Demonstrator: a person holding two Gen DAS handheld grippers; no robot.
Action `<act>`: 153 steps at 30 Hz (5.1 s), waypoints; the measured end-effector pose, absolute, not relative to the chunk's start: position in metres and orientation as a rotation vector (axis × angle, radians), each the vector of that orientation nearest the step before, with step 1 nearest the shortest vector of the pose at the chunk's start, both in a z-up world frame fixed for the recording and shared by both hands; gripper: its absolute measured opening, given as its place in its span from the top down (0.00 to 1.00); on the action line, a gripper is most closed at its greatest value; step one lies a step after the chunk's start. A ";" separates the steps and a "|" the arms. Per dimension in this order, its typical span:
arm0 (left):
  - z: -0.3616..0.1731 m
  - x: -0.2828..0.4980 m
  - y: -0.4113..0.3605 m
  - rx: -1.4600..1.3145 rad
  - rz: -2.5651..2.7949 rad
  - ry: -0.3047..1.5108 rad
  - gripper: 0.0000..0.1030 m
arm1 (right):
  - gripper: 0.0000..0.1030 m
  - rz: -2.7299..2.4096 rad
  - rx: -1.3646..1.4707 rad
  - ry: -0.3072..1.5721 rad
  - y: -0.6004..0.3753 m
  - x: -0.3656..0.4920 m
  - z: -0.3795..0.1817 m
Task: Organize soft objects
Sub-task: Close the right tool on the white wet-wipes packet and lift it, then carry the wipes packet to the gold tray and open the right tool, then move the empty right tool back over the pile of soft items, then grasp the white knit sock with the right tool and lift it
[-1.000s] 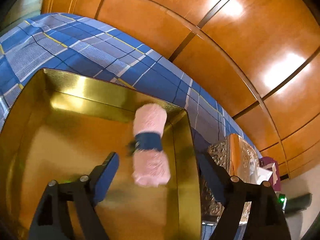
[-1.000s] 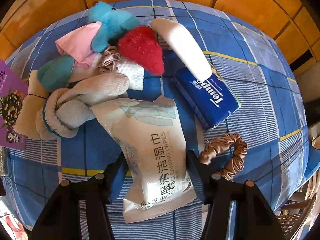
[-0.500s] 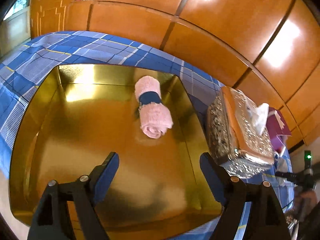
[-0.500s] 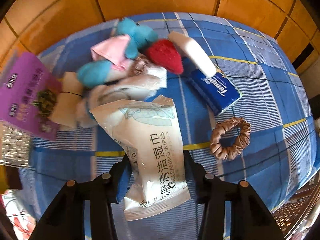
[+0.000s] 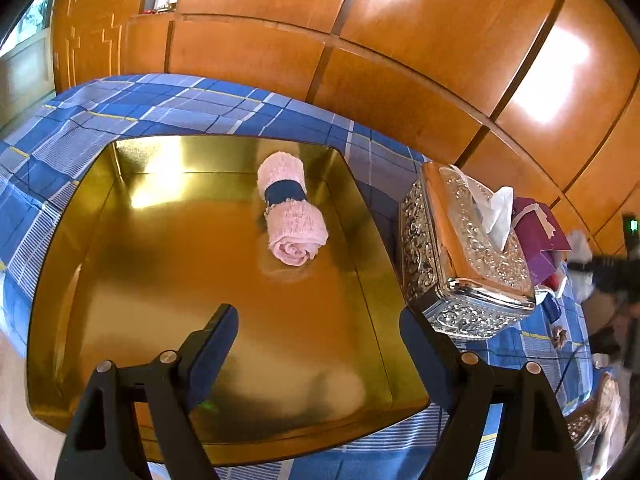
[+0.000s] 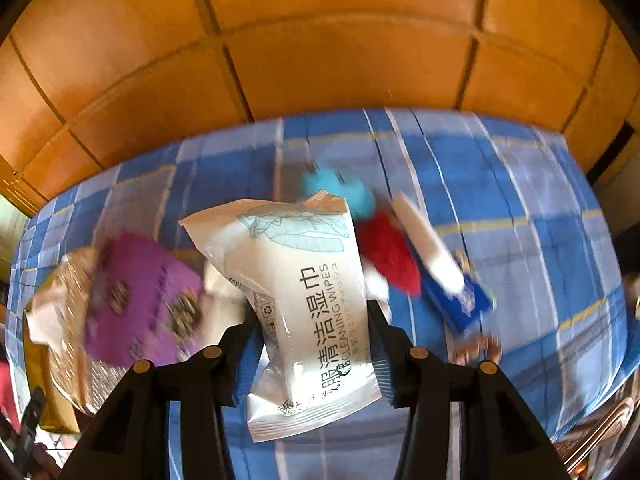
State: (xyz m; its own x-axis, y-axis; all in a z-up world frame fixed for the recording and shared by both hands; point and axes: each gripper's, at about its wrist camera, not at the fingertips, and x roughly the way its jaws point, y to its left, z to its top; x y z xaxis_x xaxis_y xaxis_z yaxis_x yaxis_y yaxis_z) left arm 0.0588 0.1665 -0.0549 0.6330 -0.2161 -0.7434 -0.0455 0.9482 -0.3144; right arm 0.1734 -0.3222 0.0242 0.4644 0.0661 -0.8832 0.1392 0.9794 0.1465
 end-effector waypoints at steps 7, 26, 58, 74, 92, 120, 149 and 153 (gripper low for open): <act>-0.048 0.053 0.171 -0.301 -0.098 0.860 0.19 | 0.53 -0.005 0.109 1.011 -0.271 0.214 0.063; -0.040 0.023 0.228 -0.332 0.073 0.805 0.18 | 0.53 0.767 -0.320 0.892 0.029 0.131 0.052; -0.029 0.009 0.231 -0.227 0.228 0.713 0.12 | 0.34 0.631 -0.216 0.856 0.025 0.056 -0.006; -0.025 0.005 0.197 -0.156 0.145 0.682 0.09 | 0.30 0.271 -0.081 0.607 -0.082 0.041 0.035; -0.016 -0.001 0.134 -0.090 -0.101 0.670 0.09 | 0.30 -0.104 0.422 0.900 -0.329 0.073 -0.029; -0.023 0.005 0.030 0.040 -0.381 0.758 0.09 | 0.38 -0.100 0.786 1.037 -0.346 0.167 -0.100; -0.001 0.039 -0.124 0.324 -0.647 0.768 0.24 | 0.66 -0.371 0.711 0.550 -0.460 0.062 -0.018; 0.001 0.061 -0.155 0.327 -0.688 0.800 0.32 | 0.66 -0.457 0.776 0.518 -0.479 0.046 -0.019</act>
